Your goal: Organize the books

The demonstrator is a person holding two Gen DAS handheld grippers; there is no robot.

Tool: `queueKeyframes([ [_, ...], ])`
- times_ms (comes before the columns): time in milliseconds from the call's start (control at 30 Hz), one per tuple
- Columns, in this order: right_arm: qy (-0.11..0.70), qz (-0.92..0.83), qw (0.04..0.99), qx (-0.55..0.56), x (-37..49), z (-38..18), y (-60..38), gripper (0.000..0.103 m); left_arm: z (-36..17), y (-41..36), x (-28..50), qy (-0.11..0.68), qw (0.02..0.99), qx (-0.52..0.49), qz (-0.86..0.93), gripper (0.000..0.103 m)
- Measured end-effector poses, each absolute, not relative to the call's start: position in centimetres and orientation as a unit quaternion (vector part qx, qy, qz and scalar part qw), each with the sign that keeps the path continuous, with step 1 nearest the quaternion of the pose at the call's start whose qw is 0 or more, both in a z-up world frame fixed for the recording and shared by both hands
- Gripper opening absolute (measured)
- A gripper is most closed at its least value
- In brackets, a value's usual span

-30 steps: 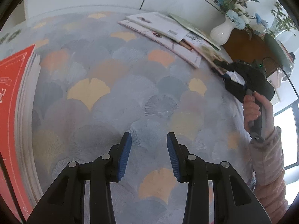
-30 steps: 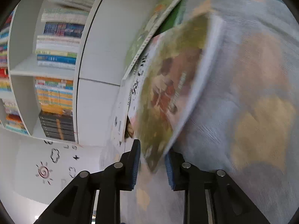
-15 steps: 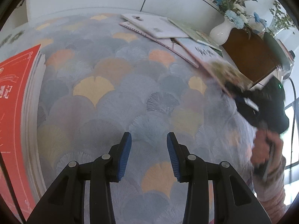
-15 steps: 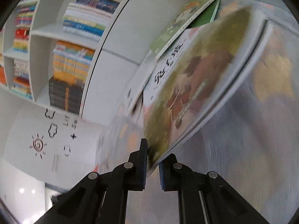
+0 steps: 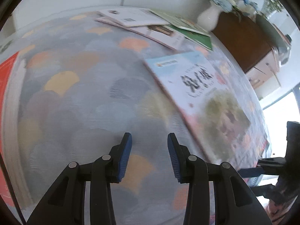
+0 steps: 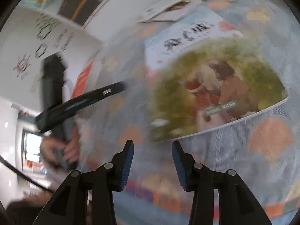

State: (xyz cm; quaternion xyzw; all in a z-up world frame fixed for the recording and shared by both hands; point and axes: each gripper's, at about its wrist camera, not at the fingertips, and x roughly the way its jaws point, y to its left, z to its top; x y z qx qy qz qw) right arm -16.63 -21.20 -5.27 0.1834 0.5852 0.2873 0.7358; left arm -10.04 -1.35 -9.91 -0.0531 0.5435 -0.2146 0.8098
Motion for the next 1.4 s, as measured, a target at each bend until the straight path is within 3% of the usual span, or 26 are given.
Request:
queueKeyframes([
  [100, 0.589, 0.314, 0.730, 0.149, -17.1, -3.6, -21.8, 0.042, -10.0, -2.9, -10.4, 0.544, 0.805, -0.044, -0.232, 0.036],
  [233, 0.550, 0.256, 0.792, 0.075, -14.5, -1.8, -24.3, 0.047, -9.9, -5.0, -10.5, 0.539, 0.805, -0.031, -0.247, 0.036],
  [367, 0.543, 0.199, 0.815, 0.042, -9.4, -3.4, -27.2, 0.047, -10.1, -6.2, -10.2, 0.538, 0.802, -0.026, -0.256, 0.036],
  [467, 0.577, 0.195, 0.790, 0.069, -5.6, -6.7, -28.9, 0.049, -10.2, -6.4, -9.7, 0.537, 0.803, -0.033, -0.258, 0.036],
  [567, 0.573, 0.260, 0.767, 0.126, -4.1, -6.8, -29.1, 0.057, -10.4, -5.8, -9.1, 0.538, 0.797, -0.060, -0.269, 0.037],
  [733, 0.569, 0.293, 0.762, 0.100, -4.4, -7.0, -26.7, 0.063, -10.6, -4.0, -9.0, 0.546, 0.786, -0.090, -0.276, 0.037],
  [1067, 0.581, 0.414, 0.686, 0.144, -4.1, -9.1, -20.3, 0.062, -10.2, 3.1, -9.5, 0.552, 0.806, -0.080, -0.197, 0.035],
  [1300, 0.578, 0.436, 0.676, 0.137, -1.5, -9.7, -16.9, 0.062, -11.1, 7.3, -8.3, 0.537, 0.801, -0.163, -0.209, 0.035],
  [1400, 0.585, 0.467, 0.641, 0.169, 0.3, -11.5, -16.1, 0.044, -11.2, 7.2, -7.8, 0.532, 0.803, -0.165, -0.212, 0.035],
])
